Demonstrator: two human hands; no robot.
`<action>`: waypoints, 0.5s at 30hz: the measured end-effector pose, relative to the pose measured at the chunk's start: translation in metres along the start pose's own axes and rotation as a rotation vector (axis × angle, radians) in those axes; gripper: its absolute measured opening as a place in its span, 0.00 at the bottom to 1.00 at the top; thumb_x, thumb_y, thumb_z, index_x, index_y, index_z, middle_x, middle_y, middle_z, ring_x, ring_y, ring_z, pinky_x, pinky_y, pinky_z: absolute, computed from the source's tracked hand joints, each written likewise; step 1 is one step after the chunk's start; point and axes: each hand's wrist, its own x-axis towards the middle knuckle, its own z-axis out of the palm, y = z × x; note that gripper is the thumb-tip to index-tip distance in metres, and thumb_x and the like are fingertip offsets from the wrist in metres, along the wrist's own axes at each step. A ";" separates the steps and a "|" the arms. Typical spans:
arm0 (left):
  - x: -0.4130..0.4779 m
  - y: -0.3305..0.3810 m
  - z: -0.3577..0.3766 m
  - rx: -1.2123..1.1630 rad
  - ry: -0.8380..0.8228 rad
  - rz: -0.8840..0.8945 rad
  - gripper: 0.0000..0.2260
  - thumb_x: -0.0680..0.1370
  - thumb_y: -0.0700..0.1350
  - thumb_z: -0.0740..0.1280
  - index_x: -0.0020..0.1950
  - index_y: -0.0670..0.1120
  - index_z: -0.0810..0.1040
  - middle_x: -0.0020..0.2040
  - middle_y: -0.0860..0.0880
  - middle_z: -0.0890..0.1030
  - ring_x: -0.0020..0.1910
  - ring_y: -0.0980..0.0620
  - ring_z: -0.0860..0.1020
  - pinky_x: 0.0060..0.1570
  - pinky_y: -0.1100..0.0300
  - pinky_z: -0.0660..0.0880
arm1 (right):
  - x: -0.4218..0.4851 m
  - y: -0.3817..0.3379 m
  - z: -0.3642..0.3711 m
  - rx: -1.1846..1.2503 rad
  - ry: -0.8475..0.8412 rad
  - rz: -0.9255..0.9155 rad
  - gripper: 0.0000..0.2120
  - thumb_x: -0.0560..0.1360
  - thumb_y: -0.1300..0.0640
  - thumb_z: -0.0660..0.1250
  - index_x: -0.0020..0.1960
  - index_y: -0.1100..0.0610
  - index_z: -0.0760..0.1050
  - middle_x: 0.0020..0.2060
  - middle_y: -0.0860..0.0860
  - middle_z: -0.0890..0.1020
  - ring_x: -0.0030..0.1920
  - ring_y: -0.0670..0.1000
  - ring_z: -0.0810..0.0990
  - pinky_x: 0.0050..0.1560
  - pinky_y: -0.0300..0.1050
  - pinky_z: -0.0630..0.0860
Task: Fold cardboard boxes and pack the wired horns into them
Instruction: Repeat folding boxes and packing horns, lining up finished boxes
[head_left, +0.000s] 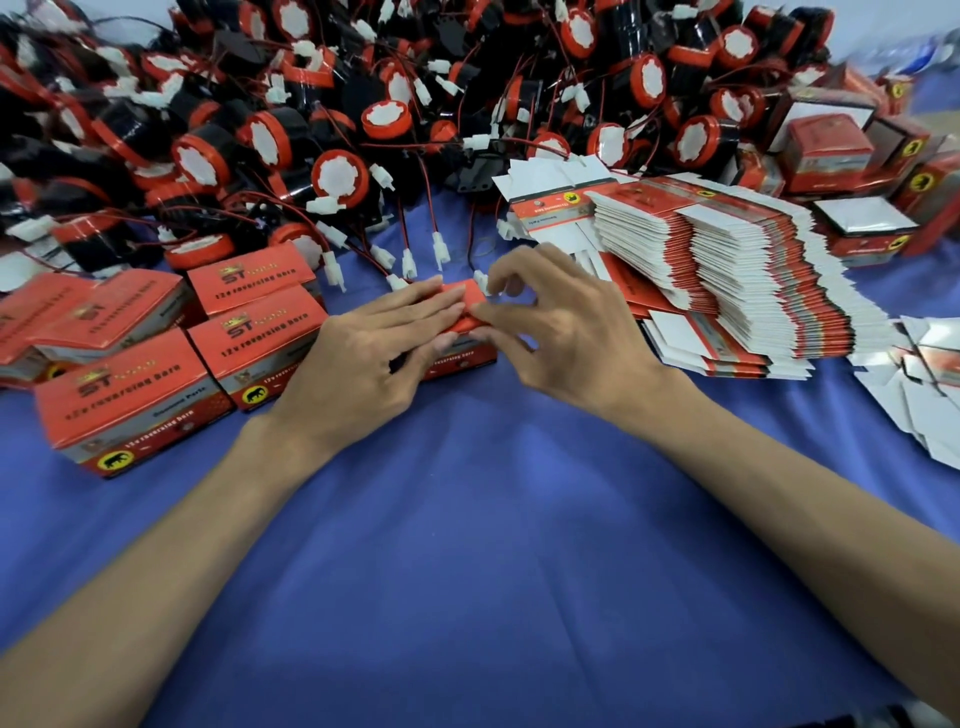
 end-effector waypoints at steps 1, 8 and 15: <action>0.000 0.000 0.000 0.007 0.002 -0.001 0.14 0.79 0.40 0.66 0.62 0.36 0.78 0.63 0.49 0.75 0.66 0.47 0.74 0.66 0.51 0.72 | 0.001 0.001 0.001 0.005 0.015 -0.014 0.08 0.74 0.58 0.71 0.38 0.59 0.83 0.39 0.54 0.81 0.37 0.54 0.78 0.28 0.48 0.74; -0.001 0.000 -0.002 0.059 -0.013 0.002 0.16 0.80 0.48 0.63 0.64 0.41 0.79 0.65 0.53 0.73 0.67 0.50 0.73 0.66 0.52 0.72 | -0.004 -0.002 0.008 0.060 -0.006 -0.002 0.08 0.72 0.61 0.73 0.35 0.62 0.81 0.32 0.55 0.79 0.31 0.56 0.77 0.24 0.48 0.74; 0.001 0.003 0.000 0.212 0.034 0.071 0.14 0.80 0.47 0.66 0.62 0.43 0.81 0.63 0.47 0.80 0.61 0.45 0.79 0.57 0.47 0.76 | 0.004 0.000 -0.004 0.055 -0.071 0.062 0.11 0.76 0.55 0.69 0.38 0.60 0.82 0.35 0.54 0.80 0.32 0.56 0.79 0.28 0.49 0.75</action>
